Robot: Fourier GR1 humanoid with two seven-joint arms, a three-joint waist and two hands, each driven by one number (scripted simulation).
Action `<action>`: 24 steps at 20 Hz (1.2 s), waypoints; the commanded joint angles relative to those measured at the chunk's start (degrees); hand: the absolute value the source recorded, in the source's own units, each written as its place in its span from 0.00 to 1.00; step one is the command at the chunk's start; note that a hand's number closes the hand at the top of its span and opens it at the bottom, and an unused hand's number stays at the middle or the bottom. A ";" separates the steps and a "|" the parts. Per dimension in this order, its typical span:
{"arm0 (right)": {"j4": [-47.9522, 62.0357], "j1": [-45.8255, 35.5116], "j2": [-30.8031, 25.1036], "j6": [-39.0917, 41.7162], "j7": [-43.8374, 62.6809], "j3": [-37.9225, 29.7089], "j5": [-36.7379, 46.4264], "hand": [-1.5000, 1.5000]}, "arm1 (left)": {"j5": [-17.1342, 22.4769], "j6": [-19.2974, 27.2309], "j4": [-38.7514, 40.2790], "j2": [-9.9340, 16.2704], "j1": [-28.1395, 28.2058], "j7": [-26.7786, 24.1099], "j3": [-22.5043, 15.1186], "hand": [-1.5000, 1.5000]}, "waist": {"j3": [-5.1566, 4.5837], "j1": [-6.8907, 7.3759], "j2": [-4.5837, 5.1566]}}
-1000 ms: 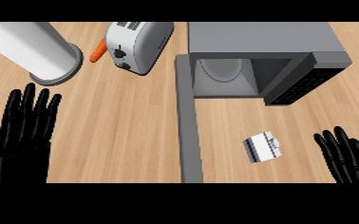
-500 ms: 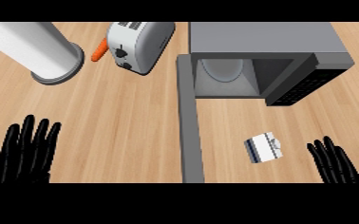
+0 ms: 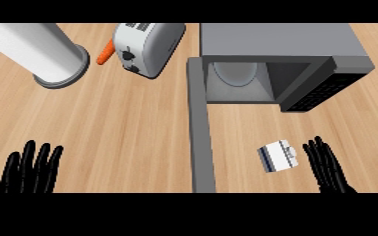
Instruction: Pick up the milk, place it into the microwave and close the microwave
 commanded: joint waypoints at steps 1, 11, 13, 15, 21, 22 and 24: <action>8.72 -4.26 -0.02 -1.84 -2.89 -4.06 0.15 0.00 | -1.35 1.15 -2.08 -0.60 0.97 0.67 -0.94 0.00 | 0.03 -0.03 0.06; 27.05 -12.73 0.03 -6.66 -11.43 -8.29 3.41 0.00 | 0.35 -4.24 3.59 0.21 4.76 -6.44 0.89 0.00 | 0.01 0.06 0.06; 32.67 -11.92 -2.02 -4.87 -18.45 -9.72 3.76 0.00 | -2.98 -2.30 0.31 -0.60 6.93 -5.73 -2.59 0.00 | 0.04 0.06 0.05; 40.54 -17.82 -2.28 -6.59 -21.15 -10.00 5.82 0.00 | 0.45 -3.47 3.57 -0.09 3.87 -6.09 0.58 0.00 | 0.04 0.15 0.11; 50.59 -21.21 -5.08 -5.71 -28.34 -13.06 4.66 0.00 | 0.31 -4.37 4.16 -0.22 5.01 -8.65 -0.38 0.00 | 0.03 0.05 0.10; 52.37 -23.67 -4.67 -6.06 -28.77 -12.79 4.76 0.00 | 1.20 -5.50 2.77 1.01 7.81 -9.40 1.24 0.00 | 0.03 0.18 0.07; 60.10 -29.68 -5.18 -7.31 -30.96 -13.74 5.60 0.00 | 0.91 -4.13 -0.45 0.78 6.63 -5.92 -0.11 0.00 | 0.07 0.34 0.15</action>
